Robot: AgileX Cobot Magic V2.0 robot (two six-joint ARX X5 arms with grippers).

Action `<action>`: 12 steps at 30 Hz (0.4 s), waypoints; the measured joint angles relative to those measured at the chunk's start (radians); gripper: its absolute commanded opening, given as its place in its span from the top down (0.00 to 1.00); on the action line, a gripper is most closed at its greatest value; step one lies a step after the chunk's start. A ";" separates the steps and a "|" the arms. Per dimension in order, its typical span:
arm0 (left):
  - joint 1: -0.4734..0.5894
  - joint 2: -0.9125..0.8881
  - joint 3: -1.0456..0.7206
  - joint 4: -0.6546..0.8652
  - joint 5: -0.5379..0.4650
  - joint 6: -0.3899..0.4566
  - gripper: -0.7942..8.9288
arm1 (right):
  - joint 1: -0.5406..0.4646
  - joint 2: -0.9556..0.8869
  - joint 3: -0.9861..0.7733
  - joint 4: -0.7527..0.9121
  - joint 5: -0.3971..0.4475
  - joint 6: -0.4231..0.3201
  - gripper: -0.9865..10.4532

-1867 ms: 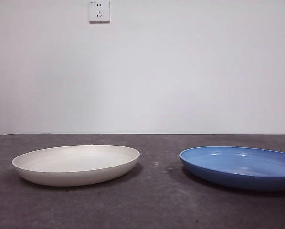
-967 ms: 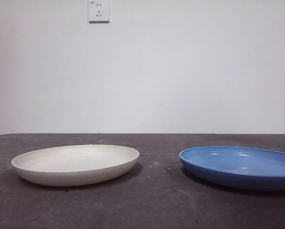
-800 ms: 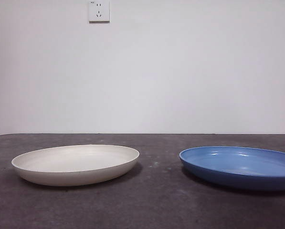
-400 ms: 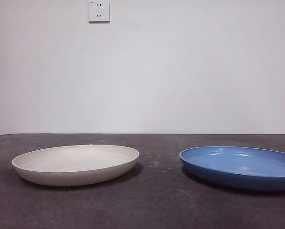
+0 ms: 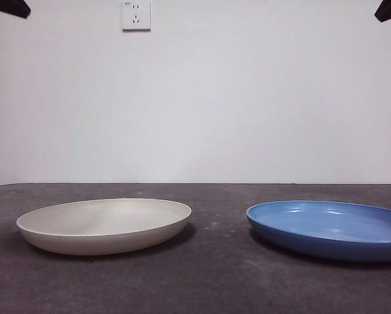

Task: Pick up the white plate, put it on the blue plate, put it on desk

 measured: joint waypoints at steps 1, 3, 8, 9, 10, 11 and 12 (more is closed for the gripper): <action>-0.007 0.002 0.000 -0.011 0.001 0.000 0.91 | 0.001 0.002 0.006 -0.005 -0.001 -0.007 0.91; -0.022 0.003 0.000 -0.019 0.002 0.005 0.91 | 0.002 0.002 0.010 -0.008 -0.001 -0.018 0.91; -0.032 0.002 0.000 -0.016 0.002 0.038 0.88 | 0.002 0.003 0.010 -0.011 0.000 -0.025 0.91; -0.032 0.002 0.000 -0.016 0.002 0.044 0.84 | 0.002 0.003 0.010 -0.011 0.000 -0.025 0.91; -0.032 0.002 0.000 -0.016 0.002 0.048 0.77 | 0.002 0.003 0.010 -0.011 0.000 -0.025 0.89; -0.032 0.002 0.000 -0.016 0.002 0.050 0.71 | 0.002 0.003 0.010 -0.011 0.000 -0.025 0.86; -0.032 0.002 0.000 -0.016 0.002 0.052 0.62 | 0.002 0.003 0.010 -0.011 0.000 -0.025 0.80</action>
